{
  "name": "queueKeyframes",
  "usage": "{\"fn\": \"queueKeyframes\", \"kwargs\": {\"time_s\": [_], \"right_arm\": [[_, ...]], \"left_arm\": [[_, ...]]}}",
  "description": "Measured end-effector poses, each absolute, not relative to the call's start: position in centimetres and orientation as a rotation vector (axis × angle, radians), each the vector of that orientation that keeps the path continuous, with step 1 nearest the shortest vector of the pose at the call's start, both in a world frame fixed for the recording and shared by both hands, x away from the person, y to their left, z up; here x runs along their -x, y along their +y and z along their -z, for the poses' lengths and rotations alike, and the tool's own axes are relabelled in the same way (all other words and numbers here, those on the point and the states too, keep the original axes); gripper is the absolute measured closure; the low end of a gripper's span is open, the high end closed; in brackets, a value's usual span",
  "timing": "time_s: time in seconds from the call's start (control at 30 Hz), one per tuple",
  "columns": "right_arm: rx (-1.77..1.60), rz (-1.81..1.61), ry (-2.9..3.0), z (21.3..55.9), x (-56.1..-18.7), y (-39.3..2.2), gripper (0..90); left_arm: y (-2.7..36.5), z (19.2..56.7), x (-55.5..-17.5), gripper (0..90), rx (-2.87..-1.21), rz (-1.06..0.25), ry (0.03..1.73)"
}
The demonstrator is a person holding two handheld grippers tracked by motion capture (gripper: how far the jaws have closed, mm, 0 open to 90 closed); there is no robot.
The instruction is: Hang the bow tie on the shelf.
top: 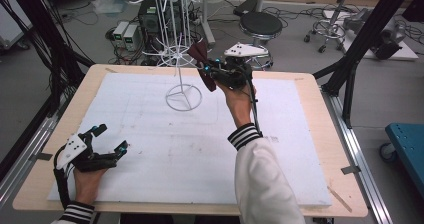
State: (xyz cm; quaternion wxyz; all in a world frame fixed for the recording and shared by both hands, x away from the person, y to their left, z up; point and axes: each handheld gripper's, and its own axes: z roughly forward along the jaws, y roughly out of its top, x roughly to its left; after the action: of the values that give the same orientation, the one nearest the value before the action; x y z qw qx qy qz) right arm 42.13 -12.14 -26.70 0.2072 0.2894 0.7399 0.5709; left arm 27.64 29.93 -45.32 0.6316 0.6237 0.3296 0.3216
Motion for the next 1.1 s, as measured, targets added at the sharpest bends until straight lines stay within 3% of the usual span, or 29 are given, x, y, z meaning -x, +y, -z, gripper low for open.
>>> {"fn": "queueKeyframes", "kwargs": {"time_s": [1.1], "right_arm": [[-0.753,-1.518,2.221,29.1,-42.0,-9.5,76.1]], "left_arm": [[29.9,45.3,-27.6,2.5,-1.43,-0.739,0.75]]}}
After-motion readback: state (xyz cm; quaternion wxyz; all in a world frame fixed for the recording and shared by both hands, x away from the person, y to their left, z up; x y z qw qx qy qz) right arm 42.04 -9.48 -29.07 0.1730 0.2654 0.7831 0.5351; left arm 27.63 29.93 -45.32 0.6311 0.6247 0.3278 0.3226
